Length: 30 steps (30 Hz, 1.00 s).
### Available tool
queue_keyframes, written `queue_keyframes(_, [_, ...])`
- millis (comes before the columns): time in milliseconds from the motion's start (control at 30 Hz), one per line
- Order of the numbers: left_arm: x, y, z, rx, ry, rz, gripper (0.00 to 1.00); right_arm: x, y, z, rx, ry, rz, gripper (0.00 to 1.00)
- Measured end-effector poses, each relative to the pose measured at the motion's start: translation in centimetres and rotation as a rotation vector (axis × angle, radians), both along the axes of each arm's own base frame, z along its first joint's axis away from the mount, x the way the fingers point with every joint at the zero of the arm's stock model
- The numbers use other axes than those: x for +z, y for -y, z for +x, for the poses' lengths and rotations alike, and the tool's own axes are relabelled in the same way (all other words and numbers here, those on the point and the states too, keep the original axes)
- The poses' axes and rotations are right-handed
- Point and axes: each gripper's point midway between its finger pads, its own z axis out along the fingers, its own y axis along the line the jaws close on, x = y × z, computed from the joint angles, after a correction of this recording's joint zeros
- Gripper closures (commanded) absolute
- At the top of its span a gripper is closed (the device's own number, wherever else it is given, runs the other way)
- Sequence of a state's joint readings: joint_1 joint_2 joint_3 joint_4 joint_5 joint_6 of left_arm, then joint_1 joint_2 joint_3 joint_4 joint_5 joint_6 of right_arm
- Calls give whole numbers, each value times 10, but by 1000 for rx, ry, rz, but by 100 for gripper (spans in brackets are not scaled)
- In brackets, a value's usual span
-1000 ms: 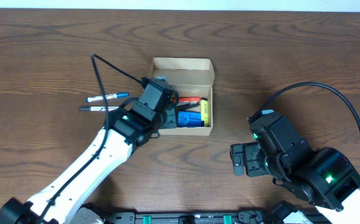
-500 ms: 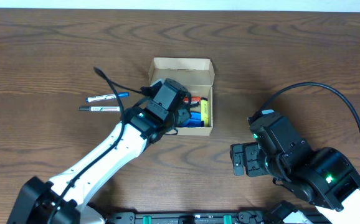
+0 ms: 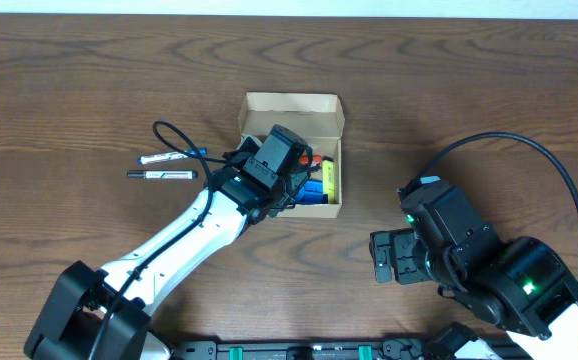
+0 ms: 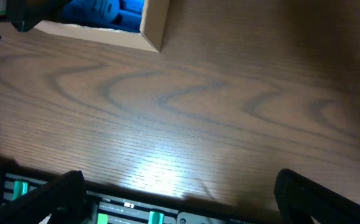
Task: Pack container
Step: 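Carry the correction tape over the box and release it inside, then lift the left gripper out of the box toward the markers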
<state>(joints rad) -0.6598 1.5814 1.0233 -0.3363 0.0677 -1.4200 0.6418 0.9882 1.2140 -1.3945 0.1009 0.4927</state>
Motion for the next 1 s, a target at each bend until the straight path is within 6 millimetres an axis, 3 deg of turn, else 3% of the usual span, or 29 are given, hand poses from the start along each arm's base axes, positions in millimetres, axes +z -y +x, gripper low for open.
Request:
queue_keyframes(233, [0,2,-1,8,-12,-18,32,0,0,0,0,0,0,1])
queue_keyframes(467, [1,7,-5,-13,-31,-44,39,0,0,0,0,0,0,1])
queue_keyframes(633, [13,13,-6,-60,-24,-56,40,0,0,0,0,0,0,1])
queue_keyframes(800, [55,0,-11,-81,35,-13,37,0,0,0,0,0,0,1])
queue_keyframes(1000, [129,-54,-22,29,184,75,27,0,0,0,0,0,0,1])
